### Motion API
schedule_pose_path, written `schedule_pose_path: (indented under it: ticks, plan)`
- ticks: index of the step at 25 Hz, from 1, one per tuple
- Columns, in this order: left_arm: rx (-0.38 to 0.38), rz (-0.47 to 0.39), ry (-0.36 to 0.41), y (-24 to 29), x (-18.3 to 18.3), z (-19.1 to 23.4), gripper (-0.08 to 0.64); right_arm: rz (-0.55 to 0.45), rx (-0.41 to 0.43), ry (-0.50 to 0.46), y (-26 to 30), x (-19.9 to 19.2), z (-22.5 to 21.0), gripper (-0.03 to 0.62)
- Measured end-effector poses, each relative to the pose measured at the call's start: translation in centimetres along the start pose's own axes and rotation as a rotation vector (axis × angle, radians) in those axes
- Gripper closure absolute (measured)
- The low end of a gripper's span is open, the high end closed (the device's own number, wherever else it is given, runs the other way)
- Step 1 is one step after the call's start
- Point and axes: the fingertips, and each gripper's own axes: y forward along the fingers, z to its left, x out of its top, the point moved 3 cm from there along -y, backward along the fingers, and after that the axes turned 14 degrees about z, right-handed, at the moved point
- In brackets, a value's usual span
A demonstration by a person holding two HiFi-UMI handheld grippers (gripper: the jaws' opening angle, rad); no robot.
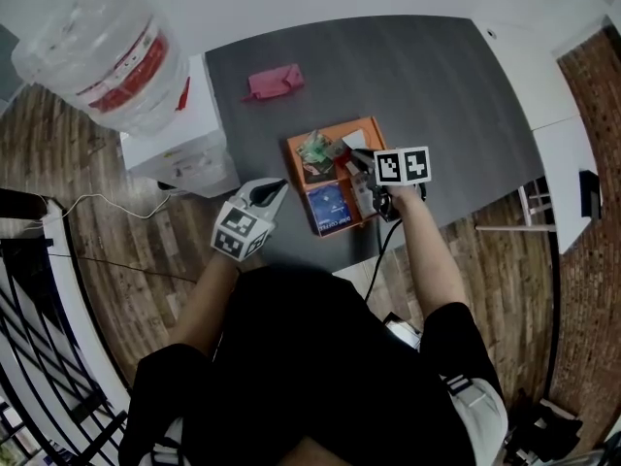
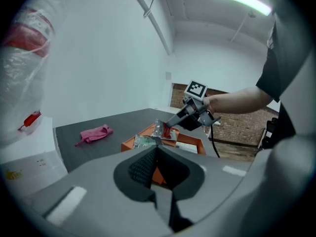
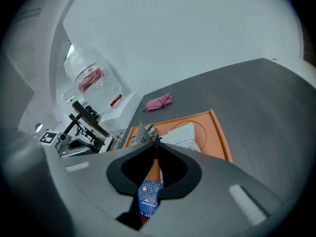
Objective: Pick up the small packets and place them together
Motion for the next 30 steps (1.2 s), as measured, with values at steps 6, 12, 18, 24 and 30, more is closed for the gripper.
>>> schedule_pose_path:
  ticks: [6, 12, 18, 24, 30]
  plan:
    - [0.008, 0.011, -0.012, -0.2, -0.3, 0.4, 0.560, -0.005, -0.036, 0.027, 1.0, 0.0, -0.9, 0.555]
    - [0.009, 0.015, -0.017, -0.1, -0.3, 0.5, 0.560, -0.038, -0.044, -0.008, 0.8, 0.3, -0.6, 0.537]
    - [0.005, 0.006, -0.012, 0.1, 0.1, 0.0, 0.560, -0.109, -0.095, -0.077, -0.5, 1.0, -0.4, 0.511]
    - [0.025, -0.062, -0.010, -1.2, 1.6, -1.0, 0.560, -0.213, -0.090, -0.126, -2.9, 0.8, 1.3, 0.537]
    - [0.065, -0.165, -0.036, -3.9, 1.7, -3.4, 0.560, -0.350, -0.065, -0.212, -6.2, -2.4, 4.5, 0.589]
